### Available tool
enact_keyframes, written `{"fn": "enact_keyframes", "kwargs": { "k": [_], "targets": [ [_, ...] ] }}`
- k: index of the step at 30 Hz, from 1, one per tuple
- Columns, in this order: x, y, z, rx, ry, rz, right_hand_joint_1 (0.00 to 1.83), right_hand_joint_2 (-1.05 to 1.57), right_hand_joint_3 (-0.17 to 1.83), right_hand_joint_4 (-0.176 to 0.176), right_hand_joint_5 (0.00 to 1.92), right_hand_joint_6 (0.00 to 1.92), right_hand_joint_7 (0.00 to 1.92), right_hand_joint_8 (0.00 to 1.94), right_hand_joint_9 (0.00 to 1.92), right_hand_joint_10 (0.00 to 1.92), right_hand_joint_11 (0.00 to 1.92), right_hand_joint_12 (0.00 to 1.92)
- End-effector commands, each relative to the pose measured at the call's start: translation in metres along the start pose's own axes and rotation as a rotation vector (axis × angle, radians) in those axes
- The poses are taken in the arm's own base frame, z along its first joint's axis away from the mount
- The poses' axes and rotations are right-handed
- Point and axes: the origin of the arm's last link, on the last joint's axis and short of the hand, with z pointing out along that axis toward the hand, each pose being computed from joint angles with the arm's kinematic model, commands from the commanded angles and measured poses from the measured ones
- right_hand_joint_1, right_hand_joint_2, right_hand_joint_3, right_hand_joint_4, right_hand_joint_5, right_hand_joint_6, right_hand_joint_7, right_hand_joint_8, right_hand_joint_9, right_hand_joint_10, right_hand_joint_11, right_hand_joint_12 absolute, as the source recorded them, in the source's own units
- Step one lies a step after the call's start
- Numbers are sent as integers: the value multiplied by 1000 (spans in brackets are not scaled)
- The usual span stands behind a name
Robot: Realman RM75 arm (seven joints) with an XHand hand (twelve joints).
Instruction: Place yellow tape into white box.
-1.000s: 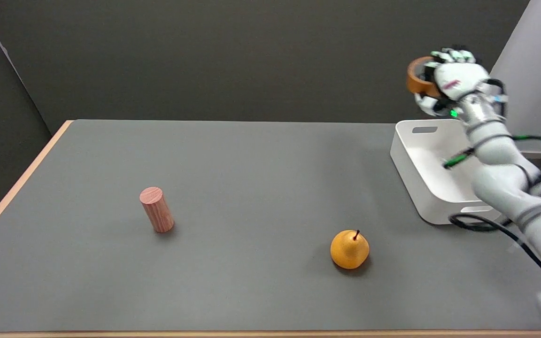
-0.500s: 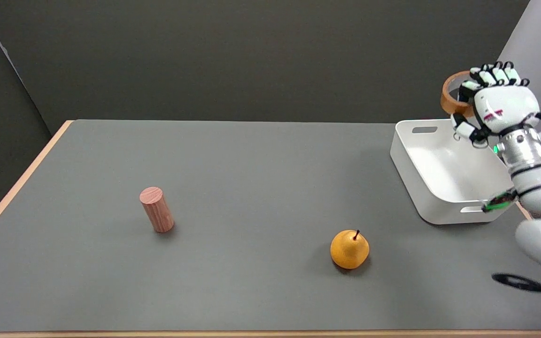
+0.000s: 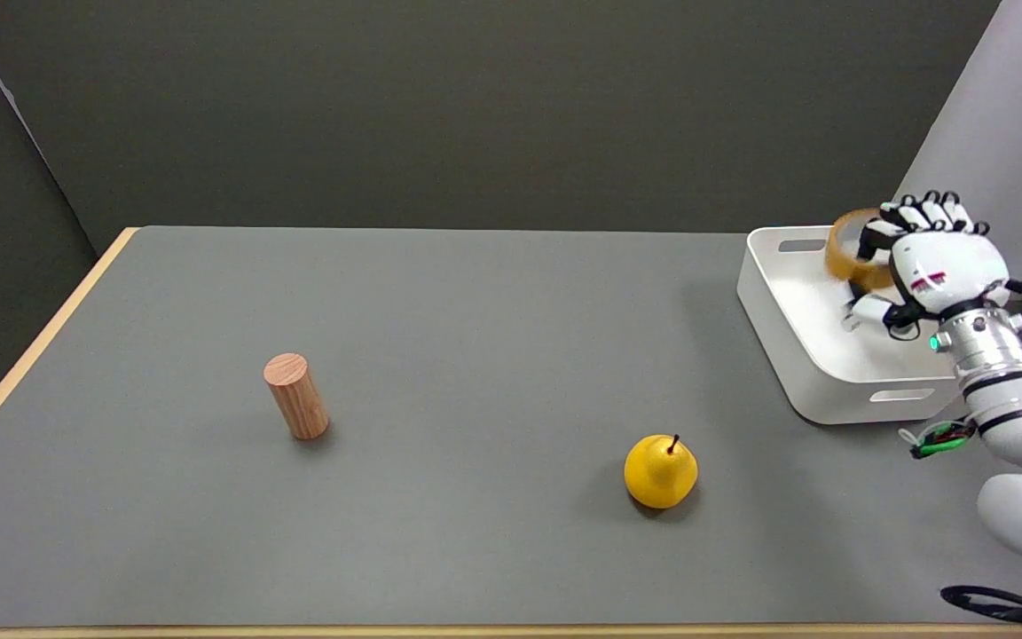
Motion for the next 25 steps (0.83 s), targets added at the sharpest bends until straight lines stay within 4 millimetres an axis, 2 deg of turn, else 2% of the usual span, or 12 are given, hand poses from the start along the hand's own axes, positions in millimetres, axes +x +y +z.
{"fn": "enact_keyframes", "kwargs": {
  "k": [1, 4, 7, 9, 11, 14, 18, 20, 22, 25],
  "targets": [
    [-27, 14, -12, -113, -50, 226, 311, 493, 903, 65, -1, 23, -1, -1, -1, 24, -1, 720],
    [-9, 9, -8, -92, 22, 259, 298, 480, 855, 74, -1, -1, -1, -1, -1, 1, -1, 701],
    [20, 0, 0, -45, 130, 307, 304, 468, 835, 77, -1, -1, -1, -1, -1, -1, -1, 688],
    [46, -6, 7, -5, 220, 327, 307, 469, 817, 80, -1, -1, -1, -1, -1, -1, -1, 682],
    [81, -11, 18, 36, 323, 346, 311, 517, 739, 78, -1, -1, -1, -1, -1, -1, -1, 672],
    [119, -10, 31, 55, 416, 380, 334, 582, 709, 75, -1, -1, -1, -1, -1, -1, -1, 513],
    [141, -6, 46, 35, 435, 509, 351, 636, 718, 59, -1, -1, -1, -1, -1, -1, -1, 405],
    [142, -2, 51, 18, 422, 581, 350, 642, 724, 56, -1, -1, -1, -1, -1, -1, -1, 371],
    [142, -1, 53, 7, 418, 625, 343, 574, 867, 54, -1, -1, -1, -1, -1, -1, -1, 305],
    [140, -1, 54, -1, 418, 651, 344, 576, 869, 54, 0, 2, 0, 1, 0, 3, -1, 299]
  ]
}}
